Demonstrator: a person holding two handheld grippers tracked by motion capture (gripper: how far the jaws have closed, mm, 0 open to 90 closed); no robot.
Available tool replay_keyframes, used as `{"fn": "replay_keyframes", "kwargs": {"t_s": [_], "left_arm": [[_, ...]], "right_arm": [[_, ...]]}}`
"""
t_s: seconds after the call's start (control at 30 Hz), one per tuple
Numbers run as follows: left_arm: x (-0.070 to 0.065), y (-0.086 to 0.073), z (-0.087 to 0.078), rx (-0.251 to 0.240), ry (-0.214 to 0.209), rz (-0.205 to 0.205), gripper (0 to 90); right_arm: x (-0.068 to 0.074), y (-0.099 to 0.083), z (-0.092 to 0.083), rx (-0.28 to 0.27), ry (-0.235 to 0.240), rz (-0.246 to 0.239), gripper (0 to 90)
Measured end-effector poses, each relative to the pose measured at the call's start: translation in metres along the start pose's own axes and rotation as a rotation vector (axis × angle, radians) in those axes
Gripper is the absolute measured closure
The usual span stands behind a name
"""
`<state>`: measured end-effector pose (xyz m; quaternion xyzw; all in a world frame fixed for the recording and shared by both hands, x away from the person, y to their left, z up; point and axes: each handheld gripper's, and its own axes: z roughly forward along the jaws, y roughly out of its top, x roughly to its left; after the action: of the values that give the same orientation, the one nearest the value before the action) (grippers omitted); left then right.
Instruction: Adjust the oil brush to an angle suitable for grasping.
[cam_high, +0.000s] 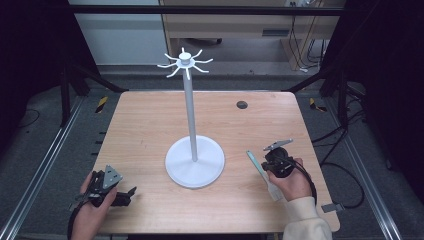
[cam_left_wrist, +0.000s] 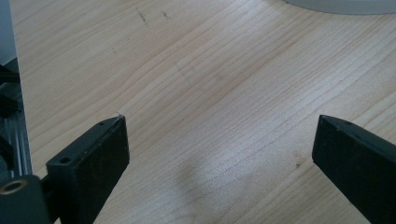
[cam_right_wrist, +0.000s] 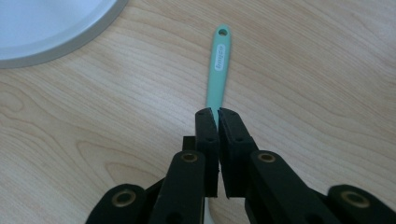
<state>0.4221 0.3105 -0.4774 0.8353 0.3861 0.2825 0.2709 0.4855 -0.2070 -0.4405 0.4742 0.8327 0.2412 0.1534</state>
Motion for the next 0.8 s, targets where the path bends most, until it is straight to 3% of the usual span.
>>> {"fn": "replay_keyframes", "kwargs": {"t_s": [0.33, 0.57, 0.8], "left_arm": [[0.001, 0.000, 0.001, -0.003, -0.004, -0.003, 3.5], [-0.001, -0.001, 0.001, 0.009, -0.010, 0.006, 3.3], [-0.001, -0.001, 0.002, 0.012, -0.014, 0.006, 3.4]], "right_arm": [[-0.005, 0.003, 0.004, 0.060, 0.012, 0.016, 71.1], [-0.002, 0.007, 0.012, 0.136, 0.018, -0.001, 63.0], [0.001, 0.009, 0.024, 0.200, 0.007, -0.001, 64.5]]}}
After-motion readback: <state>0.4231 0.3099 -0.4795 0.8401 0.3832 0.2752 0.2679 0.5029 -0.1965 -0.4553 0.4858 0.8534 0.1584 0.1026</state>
